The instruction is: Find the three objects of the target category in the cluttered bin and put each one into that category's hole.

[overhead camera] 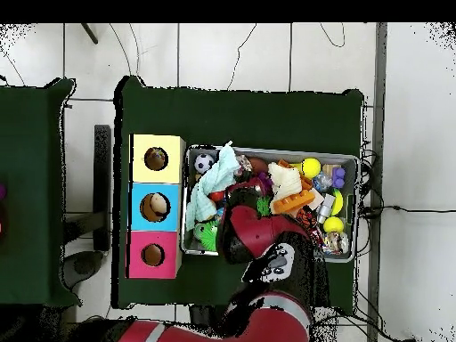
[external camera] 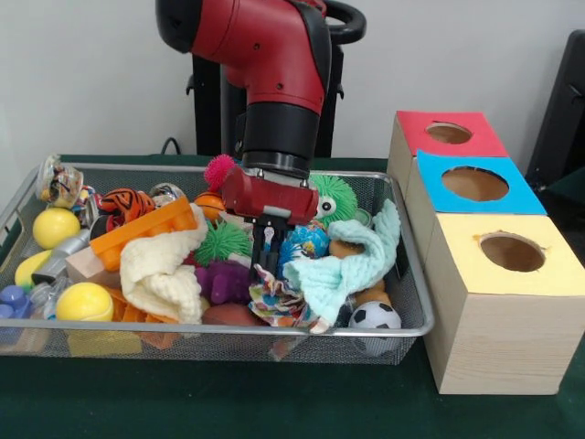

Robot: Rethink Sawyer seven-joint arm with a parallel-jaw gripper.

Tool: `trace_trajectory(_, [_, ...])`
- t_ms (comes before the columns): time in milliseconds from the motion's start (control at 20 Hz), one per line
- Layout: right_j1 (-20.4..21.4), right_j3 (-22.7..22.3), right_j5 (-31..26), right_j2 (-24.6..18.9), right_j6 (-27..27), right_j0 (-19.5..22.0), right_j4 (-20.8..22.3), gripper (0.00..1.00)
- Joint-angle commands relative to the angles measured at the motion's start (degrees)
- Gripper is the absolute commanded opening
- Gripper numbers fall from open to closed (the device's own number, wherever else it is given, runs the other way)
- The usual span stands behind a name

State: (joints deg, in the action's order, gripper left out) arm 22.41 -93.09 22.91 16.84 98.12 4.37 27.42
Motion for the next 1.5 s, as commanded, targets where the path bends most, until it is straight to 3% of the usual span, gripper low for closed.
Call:
trace_trajectory(50, [4.48, -8.33, 0.73, -7.31, 11.07, 1.8, 3.61, 0.0])
trace_trajectory(700, [16.5, -18.0, -3.54, -10.0, 10.49, 5.37, 10.05, 0.0])
trace_trajectory(950, [21.86, -22.03, -4.52, -12.73, 11.28, 8.18, 12.14, 0.0])
trace_trajectory(1150, [27.87, -25.73, -8.46, -17.24, 11.43, 11.7, 13.73, 0.0])
trace_trajectory(1500, [37.02, -31.99, -12.4, -22.99, 10.74, 15.71, 12.6, 0.0])
